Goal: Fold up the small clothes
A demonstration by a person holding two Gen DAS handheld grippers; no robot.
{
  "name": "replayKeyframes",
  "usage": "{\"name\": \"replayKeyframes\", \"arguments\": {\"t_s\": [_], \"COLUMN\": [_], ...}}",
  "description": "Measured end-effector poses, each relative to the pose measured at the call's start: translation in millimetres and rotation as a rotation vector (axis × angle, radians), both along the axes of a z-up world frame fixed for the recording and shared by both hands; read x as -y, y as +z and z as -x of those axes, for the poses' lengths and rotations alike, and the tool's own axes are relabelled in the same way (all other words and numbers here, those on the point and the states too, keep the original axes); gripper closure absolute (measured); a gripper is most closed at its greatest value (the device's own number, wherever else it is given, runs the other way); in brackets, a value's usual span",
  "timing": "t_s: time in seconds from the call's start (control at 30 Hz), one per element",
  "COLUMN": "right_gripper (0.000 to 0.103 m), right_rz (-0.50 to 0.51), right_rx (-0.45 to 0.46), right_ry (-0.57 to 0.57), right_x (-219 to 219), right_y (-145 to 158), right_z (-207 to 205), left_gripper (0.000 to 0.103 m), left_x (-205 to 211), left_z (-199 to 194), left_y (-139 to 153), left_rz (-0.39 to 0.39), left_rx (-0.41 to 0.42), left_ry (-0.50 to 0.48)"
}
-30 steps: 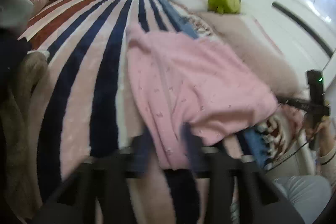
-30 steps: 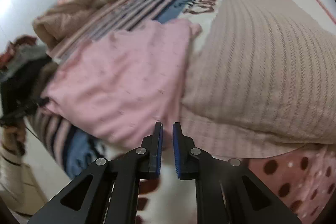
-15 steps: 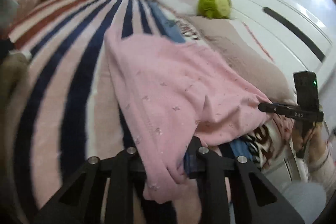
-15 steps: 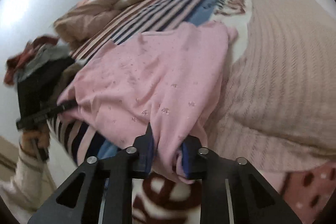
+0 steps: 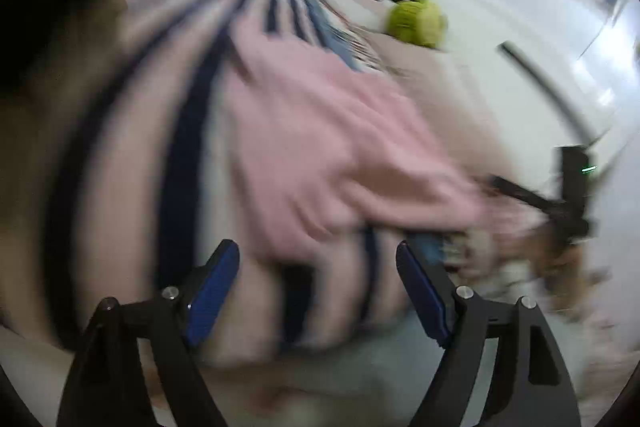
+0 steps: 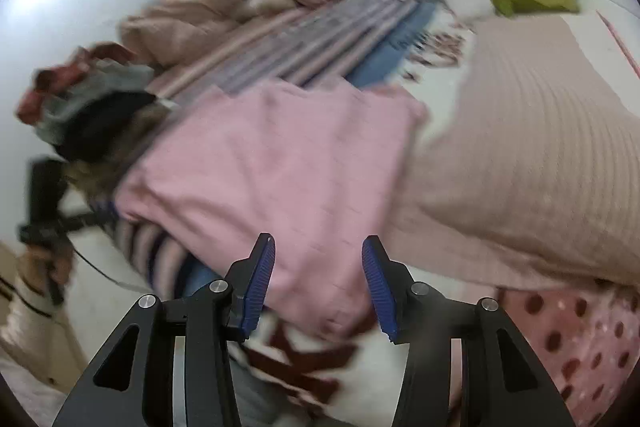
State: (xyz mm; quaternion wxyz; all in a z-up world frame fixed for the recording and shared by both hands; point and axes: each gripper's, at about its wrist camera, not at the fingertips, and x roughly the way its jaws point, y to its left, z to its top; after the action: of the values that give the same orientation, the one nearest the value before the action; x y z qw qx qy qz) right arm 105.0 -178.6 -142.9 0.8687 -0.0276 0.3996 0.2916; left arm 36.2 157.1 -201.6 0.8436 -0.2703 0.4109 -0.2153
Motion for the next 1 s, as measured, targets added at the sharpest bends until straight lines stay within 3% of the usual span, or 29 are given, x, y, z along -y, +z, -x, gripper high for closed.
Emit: {"name": "replayKeyframes", "arguments": {"t_s": [0.03,0.07,0.17,0.3,0.4,0.43,0.5,0.57,0.67,0.73,0.9,1.0], "right_gripper": [0.062,0.064,0.078,0.080,0.080,0.080,0.080,0.080,0.066,0.056,0.055,0.055], "right_rz": [-0.026,-0.038,-0.001,0.010,0.073,0.104,0.145,0.126,0.038,0.002,-0.063,-0.120], "right_rx": [-0.004,-0.007,-0.001,-0.041,-0.089,-0.118,-0.163,-0.152,-0.140,-0.074,0.030,0.061], "right_ry": [0.026,0.058,0.170,0.280,0.294,0.292,0.291,0.296,0.294,0.243,0.033,-0.065], "right_x": [-7.6,-19.0,-61.6,-108.2,-127.5,-132.1,-137.3,-135.4,-112.0,-80.6,13.6,57.3], "right_y": [1.5,1.8,-4.5,-20.7,-40.0,-50.2,-71.0,-71.2,-54.3,-38.7,-18.5,-11.0], "right_z": [-1.6,-1.0,-0.2,-4.7,-18.6,-23.4,-30.1,-28.6,-23.2,-15.1,-1.5,8.4], "left_gripper": [0.026,0.026,0.020,0.019,0.022,0.026,0.061,0.072,0.078,0.080,0.083,0.083], "left_x": [5.4,12.3,31.7,25.0,16.8,18.3,24.8,29.7,34.8,45.9,96.3,160.2], "left_z": [1.0,-0.5,-13.1,-35.9,-54.7,-59.3,-69.5,-76.5,-74.2,-72.0,-83.3,-93.6], "left_y": [-6.5,-11.0,-12.6,-6.9,-10.8,-10.7,-8.6,-1.8,18.9,34.1,69.0,75.5], "left_rz": [0.073,0.094,0.055,0.088,0.095,0.082,0.041,0.029,-0.080,-0.145,-0.248,-0.318], "left_rx": [-0.003,-0.010,0.028,0.089,0.112,0.115,0.111,0.114,0.169,0.205,0.310,0.341], "left_ry": [-0.017,-0.030,-0.022,0.148,0.272,0.282,0.271,0.235,0.197,0.159,0.035,-0.135]}}
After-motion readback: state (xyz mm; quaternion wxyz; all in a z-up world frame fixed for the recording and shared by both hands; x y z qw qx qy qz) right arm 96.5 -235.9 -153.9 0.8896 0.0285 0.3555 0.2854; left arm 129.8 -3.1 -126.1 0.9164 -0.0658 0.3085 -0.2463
